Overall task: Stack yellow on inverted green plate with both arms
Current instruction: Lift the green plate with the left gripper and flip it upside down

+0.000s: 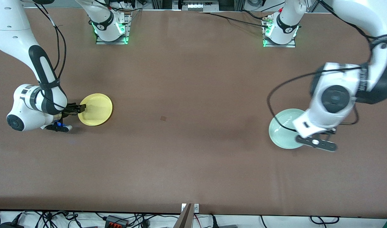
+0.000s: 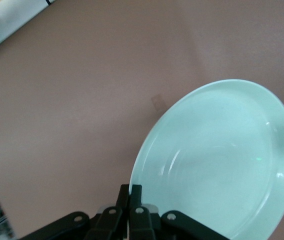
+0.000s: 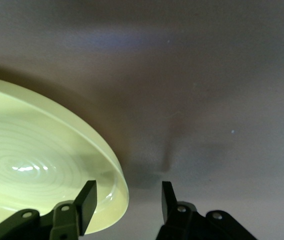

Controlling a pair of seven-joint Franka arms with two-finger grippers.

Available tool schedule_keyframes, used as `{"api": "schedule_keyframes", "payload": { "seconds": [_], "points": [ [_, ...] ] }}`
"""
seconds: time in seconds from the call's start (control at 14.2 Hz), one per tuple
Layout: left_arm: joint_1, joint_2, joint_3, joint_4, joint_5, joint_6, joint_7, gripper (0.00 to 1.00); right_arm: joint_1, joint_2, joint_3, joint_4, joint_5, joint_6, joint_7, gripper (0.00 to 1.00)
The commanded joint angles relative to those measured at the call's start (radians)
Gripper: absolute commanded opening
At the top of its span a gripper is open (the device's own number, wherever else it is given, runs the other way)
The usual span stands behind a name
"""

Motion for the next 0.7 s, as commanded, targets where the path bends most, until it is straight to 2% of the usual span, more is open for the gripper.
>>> {"api": "schedule_keyframes", "payload": {
  "seconds": [0.0, 0.14, 0.21, 0.49, 0.63],
  "points": [
    [-0.130, 0.045, 0.018, 0.027, 0.157, -0.121, -0.178, 0.01, -0.013, -0.003, 0.009, -0.007, 0.016, 0.002, -0.022, 0.32],
    [-0.223, 0.093, 0.021, 0.059, 0.258, -0.207, -0.296, 0.01, -0.010, -0.003, 0.011, -0.002, 0.015, -0.004, -0.022, 0.05],
    [-0.262, 0.130, 0.022, 0.094, 0.289, -0.263, -0.351, 0.01, -0.010, -0.003, 0.012, -0.002, 0.016, -0.004, -0.020, 0.00],
    [-0.444, 0.270, 0.030, 0.220, 0.411, -0.423, -0.500, 0.01, -0.010, -0.012, 0.017, 0.004, 0.041, -0.012, -0.020, 0.00],
    [-0.498, 0.302, 0.030, 0.234, 0.448, -0.454, -0.579, 0.01, -0.009, -0.032, 0.017, 0.036, 0.039, -0.036, -0.022, 0.00]
  ]
}}
